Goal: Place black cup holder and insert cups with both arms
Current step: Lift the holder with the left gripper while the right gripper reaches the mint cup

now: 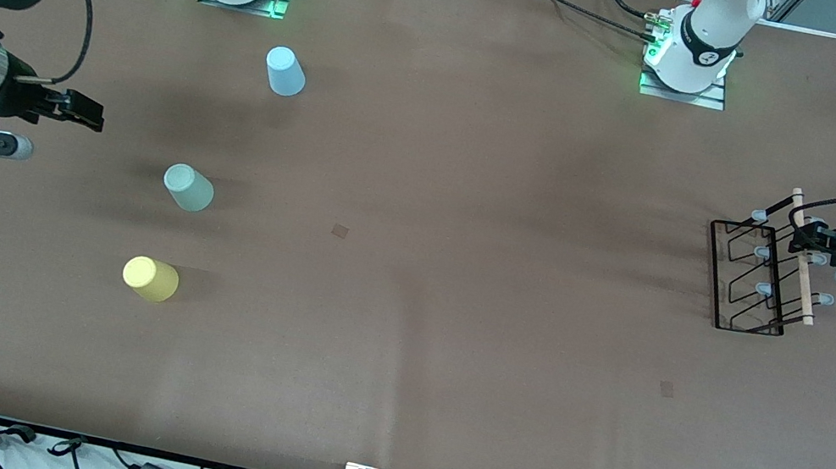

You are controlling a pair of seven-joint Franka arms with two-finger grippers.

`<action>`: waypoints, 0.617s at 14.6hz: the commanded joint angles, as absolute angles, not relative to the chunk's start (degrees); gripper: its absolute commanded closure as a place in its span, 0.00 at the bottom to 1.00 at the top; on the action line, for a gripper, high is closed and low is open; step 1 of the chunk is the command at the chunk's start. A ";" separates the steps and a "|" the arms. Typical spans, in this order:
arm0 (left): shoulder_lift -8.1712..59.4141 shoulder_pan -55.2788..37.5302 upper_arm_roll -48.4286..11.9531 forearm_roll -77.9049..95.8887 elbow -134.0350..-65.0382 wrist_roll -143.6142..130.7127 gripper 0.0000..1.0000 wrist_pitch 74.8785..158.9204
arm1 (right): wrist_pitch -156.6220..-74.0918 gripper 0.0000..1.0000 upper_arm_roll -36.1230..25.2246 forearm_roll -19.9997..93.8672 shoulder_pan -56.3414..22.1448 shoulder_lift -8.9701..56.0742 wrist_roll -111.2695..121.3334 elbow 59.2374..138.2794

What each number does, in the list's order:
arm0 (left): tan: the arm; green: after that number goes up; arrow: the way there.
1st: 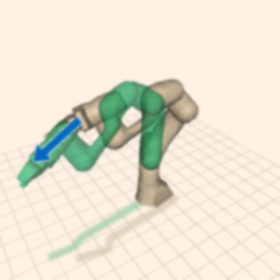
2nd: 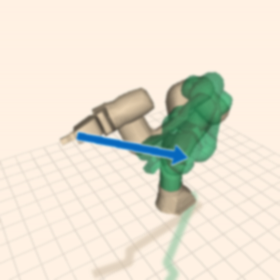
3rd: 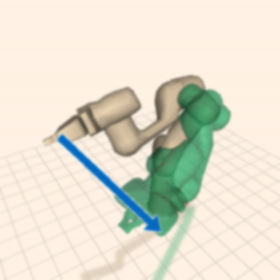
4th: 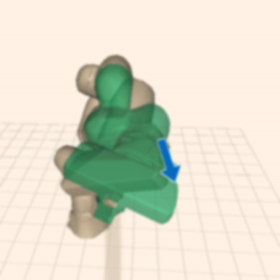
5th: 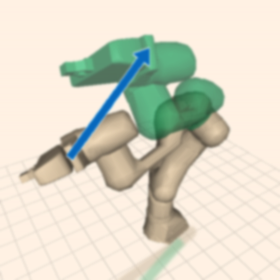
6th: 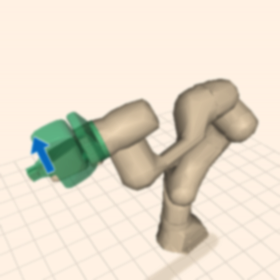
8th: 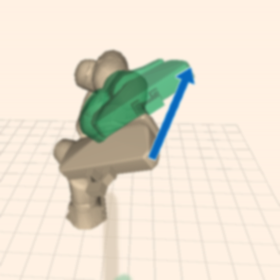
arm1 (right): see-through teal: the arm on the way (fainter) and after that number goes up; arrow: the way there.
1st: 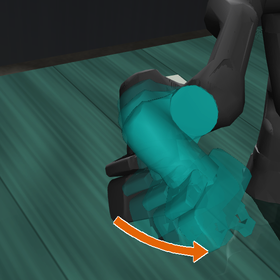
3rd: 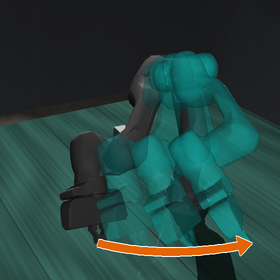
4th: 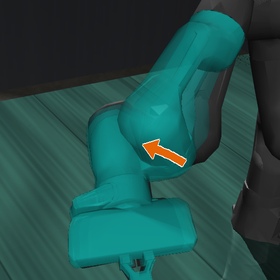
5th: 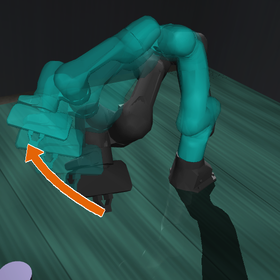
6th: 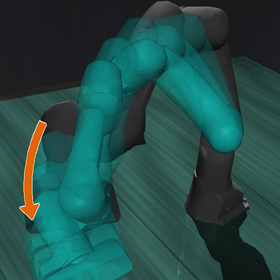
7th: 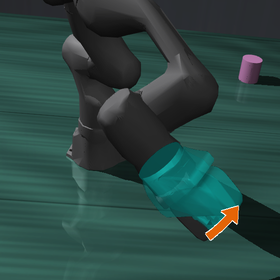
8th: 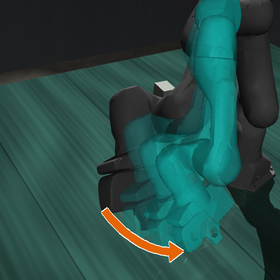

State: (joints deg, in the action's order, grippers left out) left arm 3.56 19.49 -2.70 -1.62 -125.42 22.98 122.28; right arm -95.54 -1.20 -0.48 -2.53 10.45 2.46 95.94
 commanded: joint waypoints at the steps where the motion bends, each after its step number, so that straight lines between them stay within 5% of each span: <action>1: 3.34 20.13 -3.16 -1.58 -126.91 24.08 0.27 123.40 | -97.11 0.00 -1.41 -0.26 -3.43 12.91 2.29 96.33; 9: 3.78 20.13 -3.16 -1.49 -127.71 21.54 0.41 123.84 | -103.95 0.00 -1.41 0.87 -6.50 19.77 2.11 97.38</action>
State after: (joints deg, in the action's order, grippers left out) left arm 4.16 19.53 -2.71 -1.62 -126.79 22.35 122.72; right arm -100.68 -1.13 -0.17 -5.72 19.09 2.42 96.80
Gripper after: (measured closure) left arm 0.344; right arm 0.000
